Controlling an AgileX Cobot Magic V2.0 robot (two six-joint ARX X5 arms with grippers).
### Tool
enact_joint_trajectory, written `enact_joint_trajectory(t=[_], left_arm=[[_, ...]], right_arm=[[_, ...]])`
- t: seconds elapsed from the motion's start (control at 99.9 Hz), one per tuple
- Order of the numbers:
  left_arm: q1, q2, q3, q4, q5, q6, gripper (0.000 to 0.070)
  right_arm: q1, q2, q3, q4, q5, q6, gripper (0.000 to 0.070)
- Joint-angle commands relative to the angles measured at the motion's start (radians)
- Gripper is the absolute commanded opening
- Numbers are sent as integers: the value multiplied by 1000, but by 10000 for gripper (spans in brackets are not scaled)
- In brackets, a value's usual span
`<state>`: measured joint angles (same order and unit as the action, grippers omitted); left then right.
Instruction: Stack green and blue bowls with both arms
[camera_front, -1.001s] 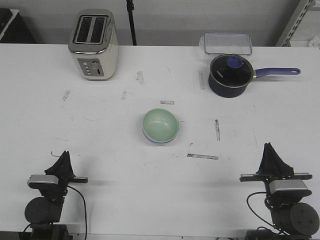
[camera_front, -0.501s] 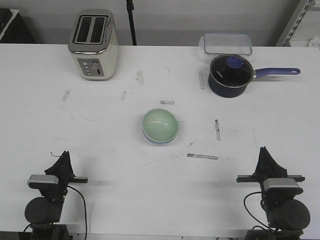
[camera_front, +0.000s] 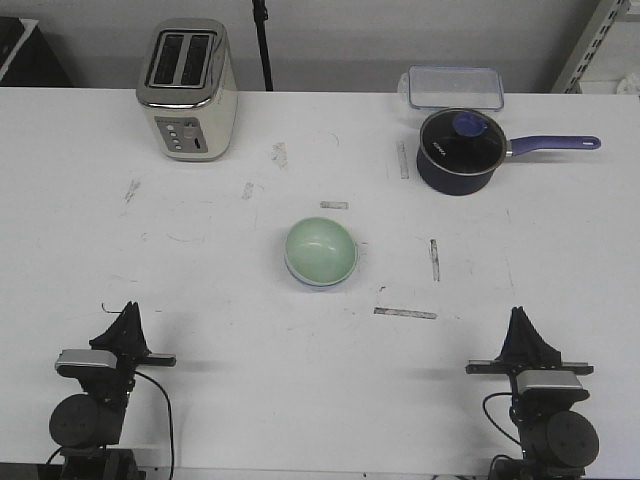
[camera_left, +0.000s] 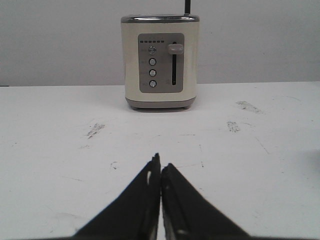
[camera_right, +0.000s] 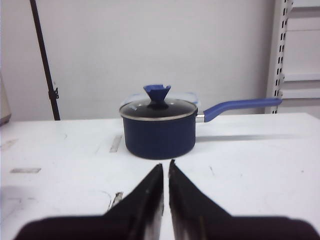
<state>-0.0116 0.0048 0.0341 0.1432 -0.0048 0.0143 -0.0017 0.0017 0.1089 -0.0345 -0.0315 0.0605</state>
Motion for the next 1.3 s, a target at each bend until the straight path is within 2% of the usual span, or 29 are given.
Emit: enact_joint_trajectory(t=[0.0,0.13,0.24,0.581,0.791,1.292], left_arm=[[-1,-2,-23,15,-3,12,1],[-1,-2,-23,15,-3,12,1],[-1,-2,-23,15,-3,12,1],[-1,-2,-23,15,-3,12,1],[-1,-2,-23,15,-3,12,1],[-1,-2,-23,15,-3,12,1]], right_arm=[[3,0,-16,13,-21,14,10],[3,0,-49,32,-30,14,10],[2,0,-99,110,-27,20,10],[2,0,-97,89,-20,21,10],[2,0,-97,57,14,21,10],[2,0,-97,61,6,21,10]])
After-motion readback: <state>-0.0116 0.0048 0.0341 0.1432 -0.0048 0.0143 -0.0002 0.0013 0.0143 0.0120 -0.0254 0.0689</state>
